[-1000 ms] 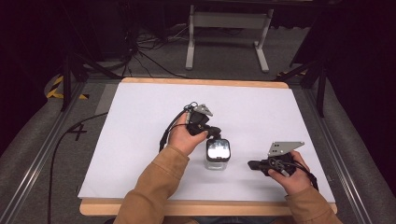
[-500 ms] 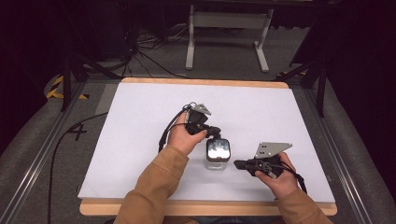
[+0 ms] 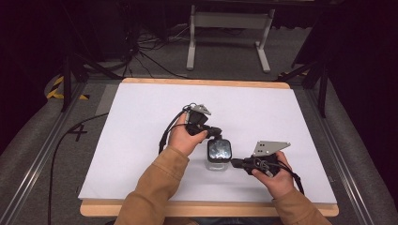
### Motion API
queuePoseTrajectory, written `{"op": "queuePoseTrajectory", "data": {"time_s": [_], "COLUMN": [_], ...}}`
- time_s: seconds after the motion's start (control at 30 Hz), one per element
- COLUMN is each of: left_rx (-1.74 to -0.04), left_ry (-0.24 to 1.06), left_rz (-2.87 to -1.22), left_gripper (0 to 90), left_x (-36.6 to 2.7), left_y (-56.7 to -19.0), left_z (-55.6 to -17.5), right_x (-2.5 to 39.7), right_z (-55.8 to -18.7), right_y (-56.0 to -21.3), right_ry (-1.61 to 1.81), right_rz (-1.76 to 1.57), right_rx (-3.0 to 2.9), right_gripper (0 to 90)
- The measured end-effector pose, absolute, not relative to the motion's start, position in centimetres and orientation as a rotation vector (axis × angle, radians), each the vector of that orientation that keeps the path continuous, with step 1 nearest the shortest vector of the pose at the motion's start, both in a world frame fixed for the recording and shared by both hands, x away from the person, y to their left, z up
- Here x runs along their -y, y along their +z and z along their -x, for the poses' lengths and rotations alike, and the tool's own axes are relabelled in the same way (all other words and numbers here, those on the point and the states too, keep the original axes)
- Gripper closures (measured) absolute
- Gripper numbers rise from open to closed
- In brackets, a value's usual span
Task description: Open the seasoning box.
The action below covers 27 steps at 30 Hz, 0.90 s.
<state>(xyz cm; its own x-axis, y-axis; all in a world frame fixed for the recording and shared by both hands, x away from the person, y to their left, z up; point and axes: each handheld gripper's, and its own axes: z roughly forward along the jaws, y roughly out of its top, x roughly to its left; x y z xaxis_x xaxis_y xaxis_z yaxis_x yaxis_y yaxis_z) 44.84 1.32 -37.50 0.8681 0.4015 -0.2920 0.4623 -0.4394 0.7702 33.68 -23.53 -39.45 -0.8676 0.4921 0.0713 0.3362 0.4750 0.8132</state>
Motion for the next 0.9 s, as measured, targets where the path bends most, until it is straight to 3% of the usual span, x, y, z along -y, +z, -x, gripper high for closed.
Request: {"op": "queuePoseTrajectory", "data": {"time_s": [0.73, 0.83, 0.9], "left_rx": [-0.621, -0.607, -0.606], "left_ry": [-0.035, -0.046, -0.045], "left_rz": [-2.098, -2.092, -2.065], "left_gripper": [86.2, 78.1, 78.3], "left_x": [-1.2, -1.4, -1.7], "left_y": [-37.4, -37.0, -36.5], "left_z": [-44.5, -44.2, -43.8], "right_x": [23.4, 23.4, 23.4], "right_z": [-33.7, -33.7, -33.7], "right_y": [-39.3, -39.2, -39.1], "right_ry": [1.381, 1.385, 1.389], "right_rz": [-0.715, -0.716, -0.71], "right_rx": [-2.512, -2.512, -2.509], "right_gripper": [90.0, 90.0, 90.0]}}
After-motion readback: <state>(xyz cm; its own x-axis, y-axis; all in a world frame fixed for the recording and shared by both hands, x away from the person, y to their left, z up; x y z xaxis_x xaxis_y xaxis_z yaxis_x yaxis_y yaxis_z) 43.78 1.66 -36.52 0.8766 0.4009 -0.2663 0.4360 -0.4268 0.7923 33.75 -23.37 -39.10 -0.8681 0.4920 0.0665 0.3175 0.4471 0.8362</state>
